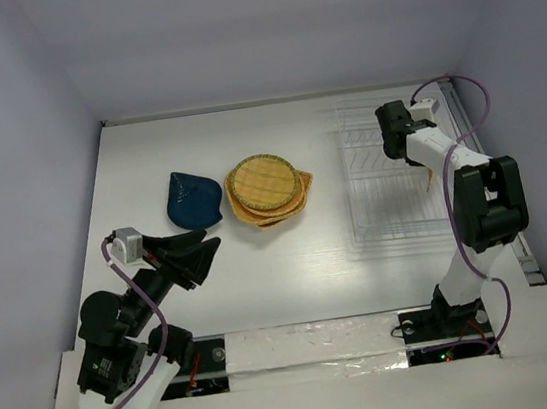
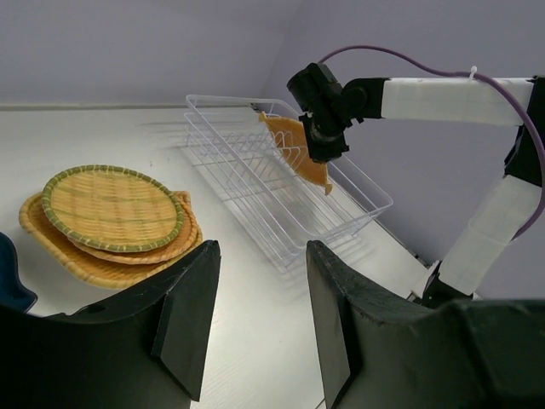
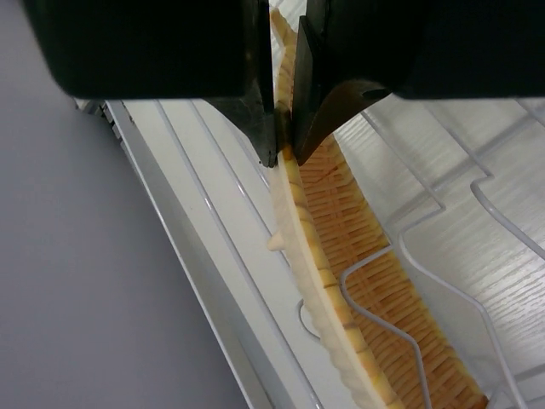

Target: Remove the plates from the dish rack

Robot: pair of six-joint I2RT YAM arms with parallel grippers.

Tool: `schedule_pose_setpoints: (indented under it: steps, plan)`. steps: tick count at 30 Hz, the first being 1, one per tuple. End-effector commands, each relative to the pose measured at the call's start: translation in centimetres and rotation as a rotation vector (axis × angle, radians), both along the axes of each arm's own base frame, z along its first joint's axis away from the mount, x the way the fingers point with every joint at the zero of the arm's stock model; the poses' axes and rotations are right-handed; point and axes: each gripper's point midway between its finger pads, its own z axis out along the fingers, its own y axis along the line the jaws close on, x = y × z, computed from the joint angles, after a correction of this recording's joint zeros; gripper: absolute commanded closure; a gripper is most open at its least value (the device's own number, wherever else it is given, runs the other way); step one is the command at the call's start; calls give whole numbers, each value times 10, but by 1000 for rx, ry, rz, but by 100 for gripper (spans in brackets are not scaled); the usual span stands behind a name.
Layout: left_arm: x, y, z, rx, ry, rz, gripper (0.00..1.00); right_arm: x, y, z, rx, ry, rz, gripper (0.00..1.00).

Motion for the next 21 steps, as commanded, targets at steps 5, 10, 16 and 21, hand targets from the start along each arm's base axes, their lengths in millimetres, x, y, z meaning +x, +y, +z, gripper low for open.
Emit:
schedule_pose_setpoints:
  steps: [5,10,16,21]
  plan:
    - [-5,-1,12,-22,-43,-15,58,4,-21,39,-158,-47,-75,100]
    - [-3,-1,10,-19,-36,-15,58,-2,-23,50,-267,-40,-91,100]
    - [-2,-2,9,-15,-33,-15,58,1,-6,66,-404,-65,-93,100]
    - [-1,-2,8,-14,-25,-13,58,4,1,64,-459,-60,-109,100]
